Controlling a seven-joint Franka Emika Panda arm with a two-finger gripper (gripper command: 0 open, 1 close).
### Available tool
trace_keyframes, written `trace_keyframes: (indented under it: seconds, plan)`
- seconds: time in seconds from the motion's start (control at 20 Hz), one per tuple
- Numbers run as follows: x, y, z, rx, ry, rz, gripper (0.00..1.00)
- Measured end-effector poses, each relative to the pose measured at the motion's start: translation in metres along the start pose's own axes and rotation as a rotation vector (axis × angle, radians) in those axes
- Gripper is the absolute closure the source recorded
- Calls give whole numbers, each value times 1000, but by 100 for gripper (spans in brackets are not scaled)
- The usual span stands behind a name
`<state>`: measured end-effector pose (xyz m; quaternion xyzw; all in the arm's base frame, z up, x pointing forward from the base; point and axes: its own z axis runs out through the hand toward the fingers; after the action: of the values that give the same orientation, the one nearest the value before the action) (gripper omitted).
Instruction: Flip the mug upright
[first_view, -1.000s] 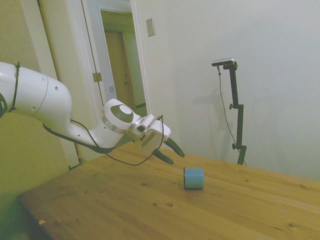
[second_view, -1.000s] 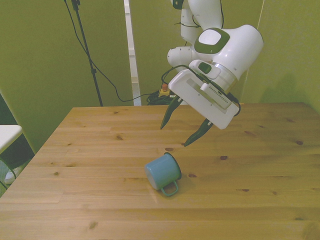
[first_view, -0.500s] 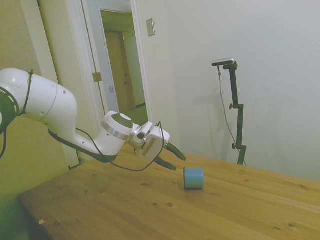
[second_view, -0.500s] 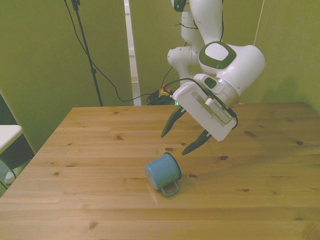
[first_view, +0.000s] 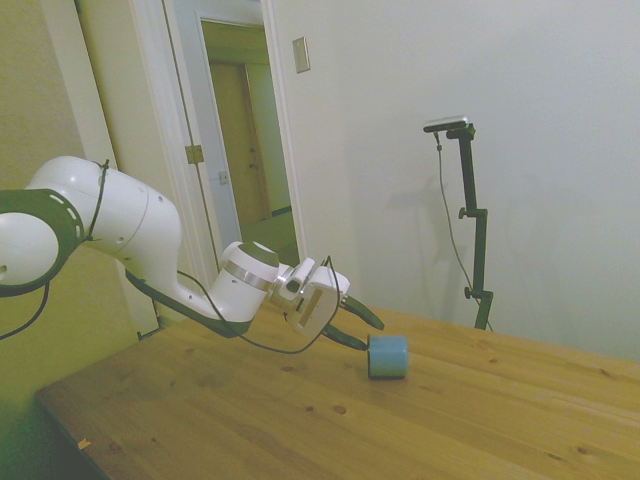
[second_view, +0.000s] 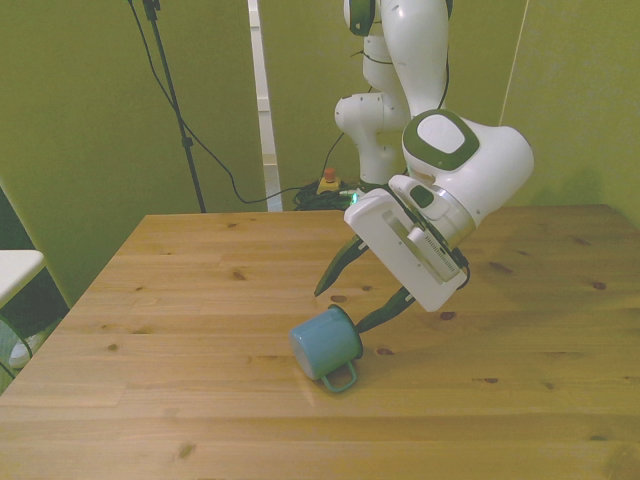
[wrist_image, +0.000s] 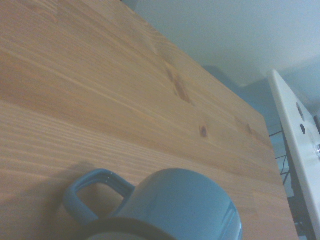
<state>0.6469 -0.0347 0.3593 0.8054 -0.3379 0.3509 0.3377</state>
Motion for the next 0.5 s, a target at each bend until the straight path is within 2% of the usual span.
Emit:
trace_keyframes:
  seconds: [0.5]
  plan:
    - [7,-13,21,-24,31,-6,0]
